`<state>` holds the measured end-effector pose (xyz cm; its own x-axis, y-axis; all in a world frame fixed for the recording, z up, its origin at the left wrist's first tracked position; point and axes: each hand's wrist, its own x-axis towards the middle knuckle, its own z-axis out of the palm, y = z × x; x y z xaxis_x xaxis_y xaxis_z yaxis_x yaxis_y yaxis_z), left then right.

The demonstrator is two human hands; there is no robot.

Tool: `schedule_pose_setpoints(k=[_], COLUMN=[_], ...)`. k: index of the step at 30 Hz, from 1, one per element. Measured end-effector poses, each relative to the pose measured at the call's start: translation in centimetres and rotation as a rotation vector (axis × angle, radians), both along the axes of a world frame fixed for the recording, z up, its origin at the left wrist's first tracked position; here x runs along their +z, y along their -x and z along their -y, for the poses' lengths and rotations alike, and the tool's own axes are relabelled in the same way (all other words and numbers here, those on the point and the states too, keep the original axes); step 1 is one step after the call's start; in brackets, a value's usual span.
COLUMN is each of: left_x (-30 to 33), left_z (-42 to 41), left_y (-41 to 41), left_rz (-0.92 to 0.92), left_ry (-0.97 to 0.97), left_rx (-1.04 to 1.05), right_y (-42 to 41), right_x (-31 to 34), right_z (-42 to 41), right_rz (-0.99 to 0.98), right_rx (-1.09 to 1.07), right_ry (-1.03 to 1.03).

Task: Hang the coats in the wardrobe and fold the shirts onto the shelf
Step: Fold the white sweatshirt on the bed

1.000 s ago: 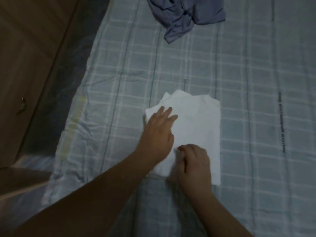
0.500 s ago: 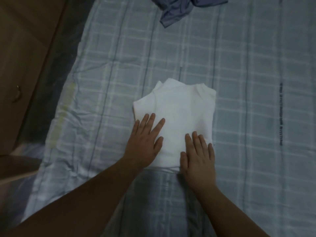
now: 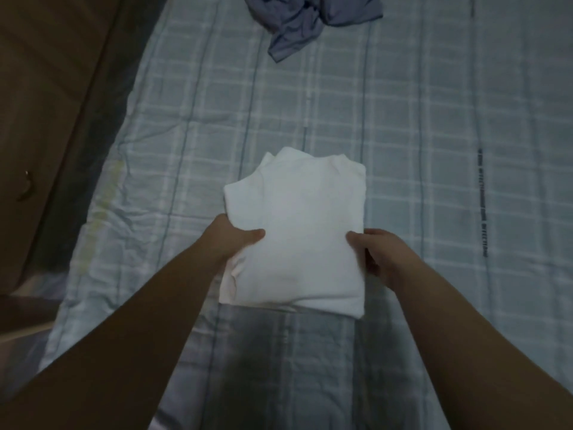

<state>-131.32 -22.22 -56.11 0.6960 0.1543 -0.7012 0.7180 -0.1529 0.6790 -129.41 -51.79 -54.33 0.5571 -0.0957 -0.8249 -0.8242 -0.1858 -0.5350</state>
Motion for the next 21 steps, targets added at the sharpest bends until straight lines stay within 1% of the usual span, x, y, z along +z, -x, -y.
schedule_pose_setpoints(k=[3,5,9,11,13,14,16,18,21], left_x=[-0.1,0.4,1.7,2.2,2.9,3.6,4.9,6.7,9.4], left_z=[-0.3,-0.2,0.1,0.5,1.1,1.3,1.4,1.3,1.1], left_y=[-0.2,0.0,1.3,2.2,3.4,4.1,5.6,7.3,9.4], left_rz=[-0.032,-0.03,0.053,0.114,0.175,0.212,0.268,0.288,0.27], left_ry=[0.132,0.184,0.235,0.18,0.115,0.116,0.136,0.136,0.132], left_rx=[0.064,0.094,0.154,0.213,0.283,0.309,0.301,0.244,0.219], right_y=[-0.7,-0.6,0.8,2.2,3.8,4.7,6.5,8.4,10.1], right_x=[-0.1,0.2,0.7,1.2,2.1,2.7,4.0,6.0,9.6], right_z=[0.1,0.1,-0.2,-0.3,0.1,0.3,1.0,1.4,1.7], right_rz=[-0.09,-0.1,0.039,0.143,0.238,0.283,0.396,0.495,0.555], right_rx=[-0.04,-0.084,-0.179,-0.199,-0.245,-0.268,-0.218,-0.089,-0.003], right_ry=[-0.036,-0.068,-0.132,-0.172,-0.145,-0.149,-0.168,-0.076,-0.043])
